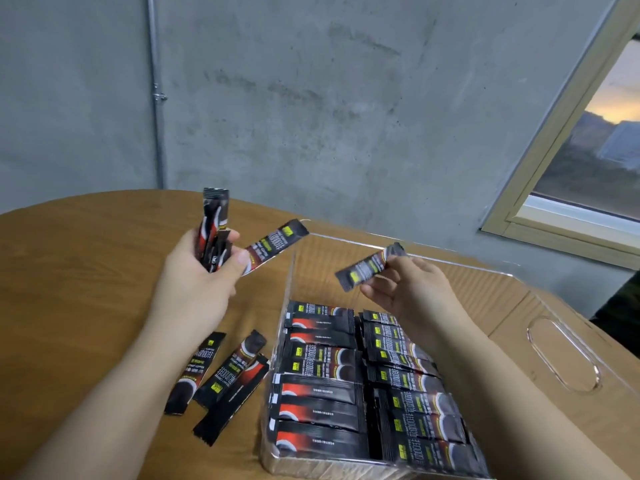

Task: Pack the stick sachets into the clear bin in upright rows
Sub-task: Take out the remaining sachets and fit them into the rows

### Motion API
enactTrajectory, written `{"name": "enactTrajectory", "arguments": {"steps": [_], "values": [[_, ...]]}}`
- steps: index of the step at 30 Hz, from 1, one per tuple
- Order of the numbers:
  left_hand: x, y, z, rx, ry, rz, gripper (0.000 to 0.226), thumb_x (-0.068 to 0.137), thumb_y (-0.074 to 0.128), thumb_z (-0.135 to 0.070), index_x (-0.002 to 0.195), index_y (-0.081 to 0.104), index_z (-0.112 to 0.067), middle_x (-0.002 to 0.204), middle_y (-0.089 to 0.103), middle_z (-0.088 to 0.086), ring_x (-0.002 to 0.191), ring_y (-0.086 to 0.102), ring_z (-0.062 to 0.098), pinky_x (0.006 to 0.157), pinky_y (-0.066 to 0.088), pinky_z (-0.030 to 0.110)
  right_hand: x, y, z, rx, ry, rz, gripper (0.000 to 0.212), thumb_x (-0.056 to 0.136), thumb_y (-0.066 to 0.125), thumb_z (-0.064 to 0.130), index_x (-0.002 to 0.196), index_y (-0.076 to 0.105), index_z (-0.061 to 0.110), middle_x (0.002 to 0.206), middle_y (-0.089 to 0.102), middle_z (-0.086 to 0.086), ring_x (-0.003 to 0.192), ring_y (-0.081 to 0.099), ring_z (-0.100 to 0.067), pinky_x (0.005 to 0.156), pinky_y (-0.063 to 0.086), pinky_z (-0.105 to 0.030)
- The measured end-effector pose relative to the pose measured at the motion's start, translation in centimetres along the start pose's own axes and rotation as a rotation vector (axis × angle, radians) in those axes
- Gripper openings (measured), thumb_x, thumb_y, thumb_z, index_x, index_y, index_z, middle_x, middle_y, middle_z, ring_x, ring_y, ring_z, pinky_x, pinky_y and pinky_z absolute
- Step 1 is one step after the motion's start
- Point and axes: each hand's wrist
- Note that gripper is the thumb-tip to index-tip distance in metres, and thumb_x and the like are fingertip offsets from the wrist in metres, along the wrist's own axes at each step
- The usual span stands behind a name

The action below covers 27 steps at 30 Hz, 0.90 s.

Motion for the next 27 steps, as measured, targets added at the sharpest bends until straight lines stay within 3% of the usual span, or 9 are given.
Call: {"name": "enactTrajectory", "arguments": {"steps": [2,5,9,13,17,20,23,27], "values": [[0.4,0.5,1.4,0.009,-0.027,-0.037,0.019,0.089,0.062,-0.012,0.092,0.059,-0.03,0.077,0.064,-0.006,0.053,0.053,0.014,0.055,0.043,0.027,0.4,-0.9,-0.8,-0.085,0.075,-0.001,0.011,0.097,0.042,0.004,0.087,0.047,0.003,0.056,0.059,-0.007,0.048,0.061,-0.017,0.062,0.058,-0.033],[0.8,1.1,3.3,0.072,-0.079,-0.038,0.018,0.089,0.059,-0.011,0.094,0.057,-0.028,0.076,0.062,-0.003,0.055,0.052,0.017,0.054,0.041,0.026,0.9,-1.6,-1.7,-0.182,0.142,0.027,0.008,0.097,0.046,0.007,0.101,0.05,0.002,0.085,0.058,-0.023,0.067,0.064,-0.031,0.053,0.057,-0.034],[1.2,1.1,5.3,0.136,-0.148,-0.021,0.02,0.089,0.059,-0.016,0.086,0.056,-0.035,0.08,0.064,-0.009,0.07,0.06,0.027,0.071,0.047,0.037,1.4,-2.1,-2.2,-0.333,0.152,0.07,0.012,0.099,0.046,0.012,0.104,0.052,0.003,0.079,0.06,-0.015,0.058,0.066,-0.022,0.045,0.049,-0.027],[1.6,1.1,6.0,0.121,-0.152,-0.032,0.021,0.089,0.06,-0.016,0.088,0.057,-0.037,0.084,0.066,-0.011,0.072,0.061,0.023,0.067,0.045,0.031,2.1,-2.7,-2.6,-0.857,-0.005,0.066,0.022,0.096,0.054,0.027,0.106,0.049,0.008,0.069,0.058,-0.006,0.044,0.051,-0.014,0.039,0.04,-0.021],[1.6,1.5,6.6,0.136,-0.137,-0.004,0.021,0.089,0.06,-0.016,0.086,0.056,-0.037,0.083,0.065,-0.011,0.069,0.059,0.021,0.064,0.044,0.032,2.6,-2.1,-2.8,-1.347,-0.167,0.183,0.034,0.081,0.072,0.039,0.098,0.05,0.02,0.084,0.06,0.009,0.072,0.057,-0.006,0.056,0.042,-0.014],[1.7,1.6,6.8,0.123,-0.138,-0.003,0.02,0.089,0.06,-0.016,0.087,0.057,-0.036,0.083,0.065,-0.012,0.071,0.06,0.019,0.066,0.044,0.033,2.9,-1.8,-3.4,-1.376,-0.169,0.245,0.029,0.08,0.074,0.031,0.094,0.05,0.023,0.086,0.063,0.006,0.074,0.06,-0.01,0.058,0.042,-0.012],[2.0,1.5,7.0,0.104,-0.142,-0.024,0.021,0.088,0.061,-0.015,0.086,0.057,-0.036,0.083,0.065,-0.011,0.07,0.06,0.019,0.066,0.045,0.034,3.1,-1.7,-3.7,-1.292,-0.122,0.178,0.03,0.076,0.077,0.036,0.09,0.054,0.022,0.088,0.066,0.005,0.082,0.062,-0.01,0.07,0.047,-0.023],[2.0,1.6,7.1,0.106,-0.142,-0.01,0.021,0.088,0.061,-0.015,0.087,0.057,-0.036,0.083,0.065,-0.012,0.07,0.06,0.017,0.065,0.045,0.031,2.9,-1.8,-3.6,-1.112,-0.04,0.174,0.018,0.086,0.067,0.034,0.075,0.065,0.02,0.075,0.069,-0.002,0.064,0.052,-0.007,0.065,0.036,-0.024]]}}
Point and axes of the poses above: each hand's wrist, its own x-axis towards the middle knuckle, its own y-axis out of the palm, z = x × y
